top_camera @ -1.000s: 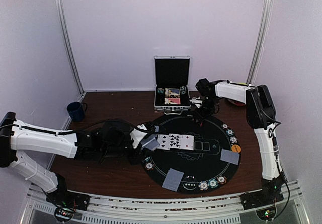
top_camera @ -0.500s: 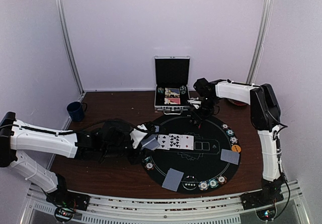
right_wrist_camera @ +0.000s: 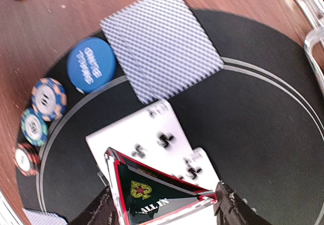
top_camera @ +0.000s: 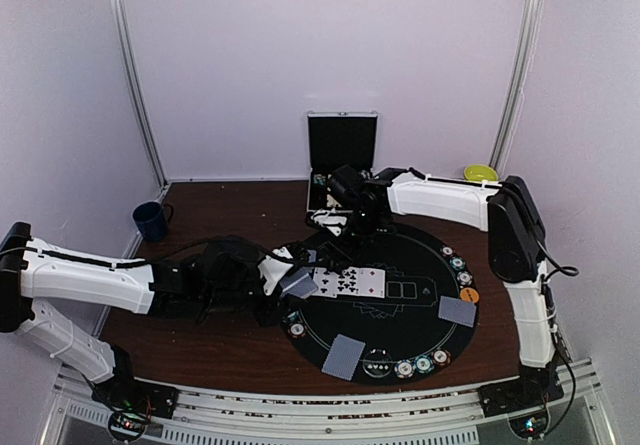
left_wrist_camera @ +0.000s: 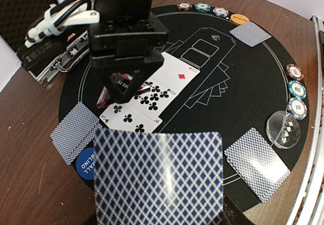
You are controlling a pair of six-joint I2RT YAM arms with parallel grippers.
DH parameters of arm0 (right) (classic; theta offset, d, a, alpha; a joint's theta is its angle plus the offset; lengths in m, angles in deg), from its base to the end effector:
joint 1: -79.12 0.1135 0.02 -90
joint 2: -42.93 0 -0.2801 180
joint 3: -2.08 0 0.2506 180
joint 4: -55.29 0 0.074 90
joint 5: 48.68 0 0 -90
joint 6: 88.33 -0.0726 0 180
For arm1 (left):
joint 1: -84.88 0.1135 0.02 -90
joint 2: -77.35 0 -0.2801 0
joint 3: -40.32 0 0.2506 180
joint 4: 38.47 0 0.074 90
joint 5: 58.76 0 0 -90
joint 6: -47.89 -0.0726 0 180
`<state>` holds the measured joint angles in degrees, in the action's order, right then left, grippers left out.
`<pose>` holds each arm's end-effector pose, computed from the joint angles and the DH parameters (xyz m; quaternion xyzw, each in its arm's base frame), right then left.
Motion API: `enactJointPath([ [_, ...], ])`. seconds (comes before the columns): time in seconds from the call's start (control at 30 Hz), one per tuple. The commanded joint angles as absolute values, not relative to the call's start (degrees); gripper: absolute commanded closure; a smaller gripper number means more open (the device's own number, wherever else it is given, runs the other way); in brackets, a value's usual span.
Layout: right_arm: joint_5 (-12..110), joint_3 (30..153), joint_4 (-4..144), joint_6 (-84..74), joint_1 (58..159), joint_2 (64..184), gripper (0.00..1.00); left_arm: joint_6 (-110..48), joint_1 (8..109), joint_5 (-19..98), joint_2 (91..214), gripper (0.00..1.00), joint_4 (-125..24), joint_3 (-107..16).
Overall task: Distribute texas hold em gaming equipment
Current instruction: Place the all-in button in the small blind area.
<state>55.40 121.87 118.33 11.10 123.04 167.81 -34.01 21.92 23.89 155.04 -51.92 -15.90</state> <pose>0.3361 0.3482 0.1870 -0.4582 0.8603 0.1707 0.1441 0.1507 -0.2747 0.2119 0.3813 0.7990 -0.2219 0.4085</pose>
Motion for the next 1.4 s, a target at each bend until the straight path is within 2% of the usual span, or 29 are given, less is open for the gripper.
enactJointPath([
  [0.0,57.3,126.0,117.9,9.2,124.9,170.6,0.52,-33.8,21.9,23.5,153.9,0.47,-48.7,-16.1],
  [0.77,59.4,134.0,116.2,6.4,129.8,178.9,0.52,-33.9,21.9,24.2,153.6,0.47,-48.5,-15.9],
  [1.37,56.9,133.9,116.9,6.6,130.6,180.7,0.51,-33.9,21.9,24.2,153.5,0.47,-48.5,-15.9],
])
